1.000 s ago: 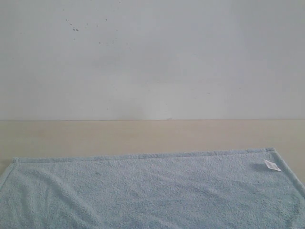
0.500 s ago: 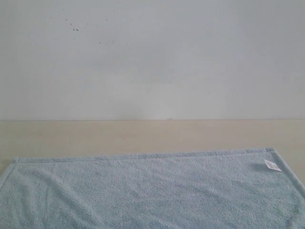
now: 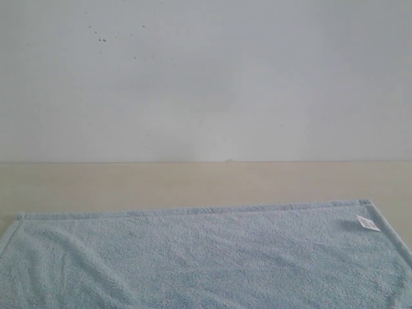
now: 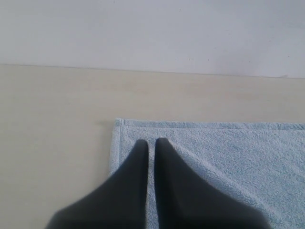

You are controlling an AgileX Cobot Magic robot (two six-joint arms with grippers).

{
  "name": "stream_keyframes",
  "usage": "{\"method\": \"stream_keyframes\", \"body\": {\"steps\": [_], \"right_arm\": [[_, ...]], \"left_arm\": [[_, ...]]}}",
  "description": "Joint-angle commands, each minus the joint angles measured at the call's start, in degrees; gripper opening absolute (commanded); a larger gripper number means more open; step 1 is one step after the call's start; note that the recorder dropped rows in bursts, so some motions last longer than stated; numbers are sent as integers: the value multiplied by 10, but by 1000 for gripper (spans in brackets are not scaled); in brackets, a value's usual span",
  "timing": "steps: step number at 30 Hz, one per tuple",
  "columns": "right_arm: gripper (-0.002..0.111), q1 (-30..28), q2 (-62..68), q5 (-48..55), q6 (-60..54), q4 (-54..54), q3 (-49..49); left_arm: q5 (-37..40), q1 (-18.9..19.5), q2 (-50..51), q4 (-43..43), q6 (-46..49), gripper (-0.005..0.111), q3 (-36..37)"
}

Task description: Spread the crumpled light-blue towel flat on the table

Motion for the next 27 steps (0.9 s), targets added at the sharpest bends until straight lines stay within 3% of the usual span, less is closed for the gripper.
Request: {"method": "stream_keyframes", "body": {"steps": [1,9,19,27], "right_arm": [[0,-1,-2,0,2,1,3],[0,-1,-33,2,2,1,3],[0,-1,-184,-2,2,1,3],[0,-1,-263,16,-104,1,31]], "left_arm": [[1,-3,-5,1,-4,4,1],[1,-3,-5,1,-4,4,1],[1,-3,-5,1,-4,4,1],[1,-3,-5,1,-4,4,1]]}}
